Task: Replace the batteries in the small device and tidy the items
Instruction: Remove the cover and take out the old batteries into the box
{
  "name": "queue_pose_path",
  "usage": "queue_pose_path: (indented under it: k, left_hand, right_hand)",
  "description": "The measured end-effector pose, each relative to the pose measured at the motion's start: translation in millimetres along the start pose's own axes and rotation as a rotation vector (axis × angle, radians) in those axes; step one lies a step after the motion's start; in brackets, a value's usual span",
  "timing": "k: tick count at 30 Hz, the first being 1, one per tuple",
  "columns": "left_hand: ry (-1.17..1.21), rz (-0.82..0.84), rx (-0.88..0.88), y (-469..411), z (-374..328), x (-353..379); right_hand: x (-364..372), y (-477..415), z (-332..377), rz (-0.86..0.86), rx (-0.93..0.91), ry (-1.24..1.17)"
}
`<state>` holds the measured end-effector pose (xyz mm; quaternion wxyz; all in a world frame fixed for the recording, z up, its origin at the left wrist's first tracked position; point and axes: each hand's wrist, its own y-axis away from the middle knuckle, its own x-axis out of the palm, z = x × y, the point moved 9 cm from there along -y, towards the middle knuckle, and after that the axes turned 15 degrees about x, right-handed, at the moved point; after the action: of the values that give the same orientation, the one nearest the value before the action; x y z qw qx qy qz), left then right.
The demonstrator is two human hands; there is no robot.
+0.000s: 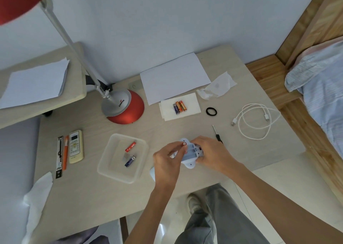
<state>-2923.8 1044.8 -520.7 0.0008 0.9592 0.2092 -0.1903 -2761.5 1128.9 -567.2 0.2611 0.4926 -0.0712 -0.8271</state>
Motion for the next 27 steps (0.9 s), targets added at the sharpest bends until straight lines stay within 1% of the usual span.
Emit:
queue_pose_path:
  k: [4,9,16,18,21,27]
  left_hand:
    - [0.001,-0.028,0.033,-6.6,-13.2,-25.2]
    - [-0.078,-0.053,0.084,-11.4,-17.8,-76.9]
    - [-0.261,-0.051,0.056,-23.7,19.4,-160.1]
    - [-0.358,-0.010,0.054,-28.6,35.5,-173.4]
    - [-0.510,0.100,0.060,-36.0,66.1,-183.6]
    - [-0.746,0.268,0.014,-46.1,112.8,-182.0]
  right_hand:
    - [-0.5,-1.5,-1.8,0.008,0.018,-0.014]
    - [2.7,-3.1,-4.5,0.039,0.026,-0.015]
    - [4.3,-5.3,-7.6,0.046,0.032,-0.023]
    - [5.9,-5.6,-8.8,0.047,0.032,-0.022]
    - [6.7,-5.0,-9.4,0.044,0.039,-0.015]
    - [5.6,-4.6,-10.0,0.045,0.052,-0.019]
